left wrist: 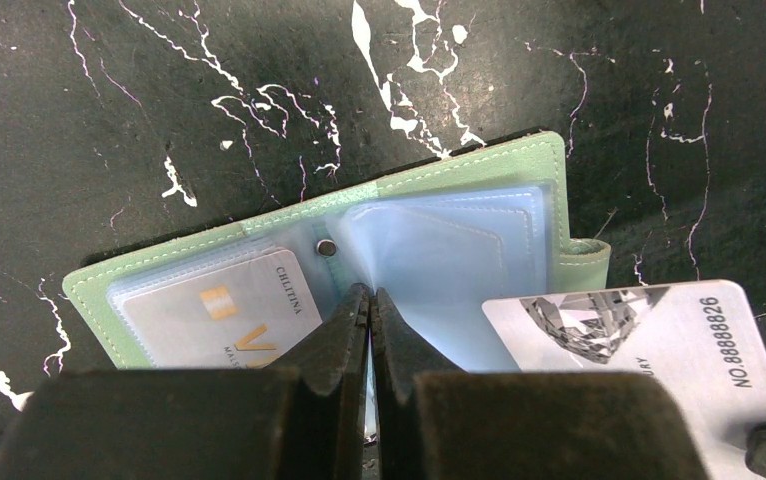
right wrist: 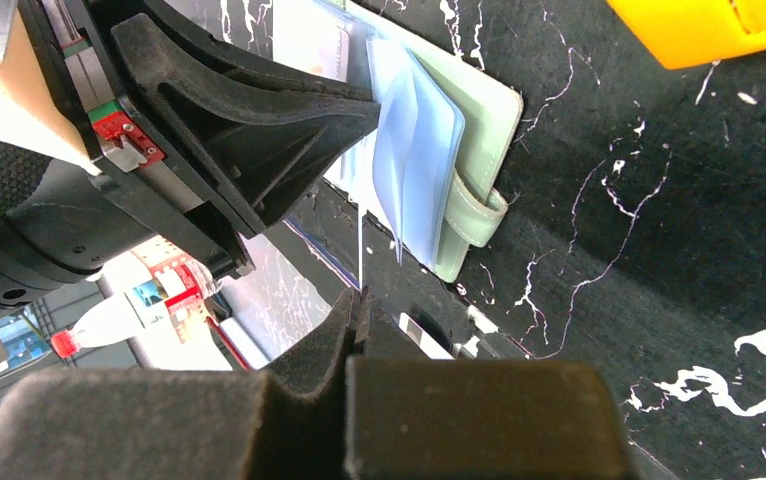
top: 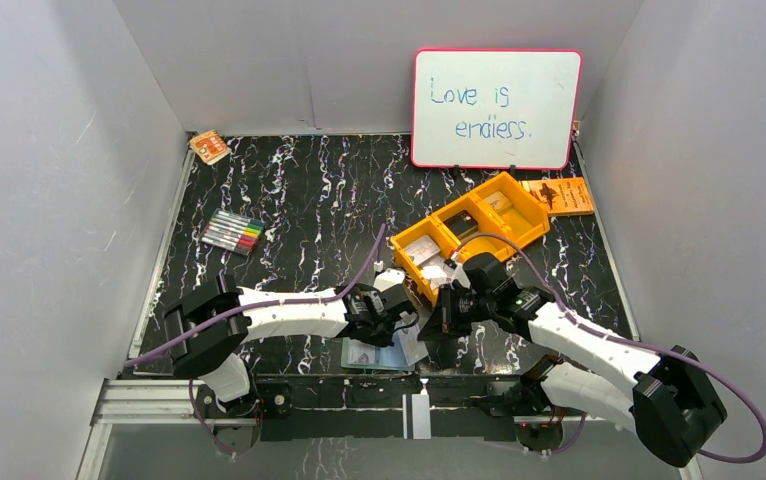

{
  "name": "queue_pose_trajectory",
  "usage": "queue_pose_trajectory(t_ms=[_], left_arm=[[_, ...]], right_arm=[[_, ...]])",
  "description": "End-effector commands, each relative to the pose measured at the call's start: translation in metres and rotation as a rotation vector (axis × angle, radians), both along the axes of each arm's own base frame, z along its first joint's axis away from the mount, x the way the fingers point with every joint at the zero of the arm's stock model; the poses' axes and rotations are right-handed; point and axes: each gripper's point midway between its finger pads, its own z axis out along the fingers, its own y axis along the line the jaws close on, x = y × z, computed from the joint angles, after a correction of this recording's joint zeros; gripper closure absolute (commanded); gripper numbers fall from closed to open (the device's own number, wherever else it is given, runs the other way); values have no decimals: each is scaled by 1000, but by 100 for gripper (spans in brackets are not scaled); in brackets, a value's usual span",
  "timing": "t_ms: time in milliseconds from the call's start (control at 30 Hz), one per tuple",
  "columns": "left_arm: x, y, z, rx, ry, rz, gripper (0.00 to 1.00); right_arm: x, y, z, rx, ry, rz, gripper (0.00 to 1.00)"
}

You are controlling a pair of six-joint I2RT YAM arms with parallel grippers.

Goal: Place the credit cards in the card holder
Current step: Turn over the card slot in the card holder.

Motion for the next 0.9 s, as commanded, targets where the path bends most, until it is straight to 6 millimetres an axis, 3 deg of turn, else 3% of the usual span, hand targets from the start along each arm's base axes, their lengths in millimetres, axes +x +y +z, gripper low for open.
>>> queue_pose_trajectory(t_ms=[0, 300, 867], left_arm=[[-11, 25, -15, 90, 31, 1, 100], [-11, 27, -17, 93, 33, 4, 100], [-10, 27, -15, 86, 26, 11, 100]], right_arm=[[0, 7, 1, 34, -19, 28, 100], [18, 0, 22, 19, -133, -72, 100], [7, 1, 2, -3, -42, -41, 100]])
